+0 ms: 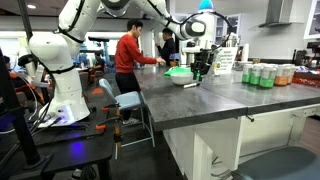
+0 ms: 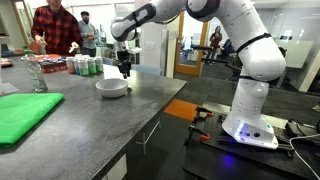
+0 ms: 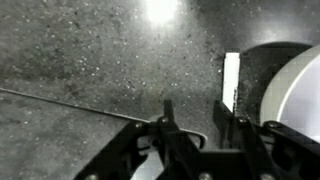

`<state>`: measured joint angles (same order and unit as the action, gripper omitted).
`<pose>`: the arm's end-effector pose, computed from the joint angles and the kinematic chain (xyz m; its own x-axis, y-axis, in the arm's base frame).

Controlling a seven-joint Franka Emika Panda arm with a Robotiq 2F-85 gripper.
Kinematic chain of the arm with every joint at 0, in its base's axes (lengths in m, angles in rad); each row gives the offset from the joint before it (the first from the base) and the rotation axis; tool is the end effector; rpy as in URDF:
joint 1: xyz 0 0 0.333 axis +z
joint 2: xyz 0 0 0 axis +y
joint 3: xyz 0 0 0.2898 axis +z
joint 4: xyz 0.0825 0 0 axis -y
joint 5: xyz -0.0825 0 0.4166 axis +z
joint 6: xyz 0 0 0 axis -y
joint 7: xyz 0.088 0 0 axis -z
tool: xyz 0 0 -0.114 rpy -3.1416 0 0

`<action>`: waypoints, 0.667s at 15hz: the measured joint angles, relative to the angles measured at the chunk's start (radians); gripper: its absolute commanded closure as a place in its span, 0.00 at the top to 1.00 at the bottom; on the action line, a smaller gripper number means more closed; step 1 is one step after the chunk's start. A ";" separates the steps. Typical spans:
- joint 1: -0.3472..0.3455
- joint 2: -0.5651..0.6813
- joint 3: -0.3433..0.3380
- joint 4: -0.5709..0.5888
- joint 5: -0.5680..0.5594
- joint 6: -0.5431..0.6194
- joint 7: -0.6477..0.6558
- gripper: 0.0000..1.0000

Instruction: Remove the marker from the bowl and put it on the table

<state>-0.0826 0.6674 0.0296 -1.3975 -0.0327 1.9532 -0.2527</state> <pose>0.7235 -0.0441 0.2617 0.9722 0.2065 -0.1103 0.2058 -0.9784 -0.0177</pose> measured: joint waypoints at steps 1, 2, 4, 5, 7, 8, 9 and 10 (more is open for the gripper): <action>0.001 -0.011 0.000 0.000 0.000 0.000 0.013 0.88; 0.004 -0.029 0.000 -0.001 0.000 0.000 0.027 0.97; 0.011 -0.073 0.002 -0.007 0.001 -0.001 0.047 1.00; 0.016 -0.099 0.004 -0.015 0.001 -0.005 0.053 1.00; 0.030 -0.154 0.010 -0.036 0.005 -0.037 0.066 1.00; 0.040 -0.179 0.012 -0.047 0.008 -0.061 0.078 1.00; 0.051 -0.201 0.014 -0.057 0.008 -0.083 0.094 1.00; 0.062 -0.221 0.014 -0.067 0.010 -0.101 0.109 1.00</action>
<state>-0.0205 0.4468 0.0439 -1.4647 -0.0222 1.8523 -0.1438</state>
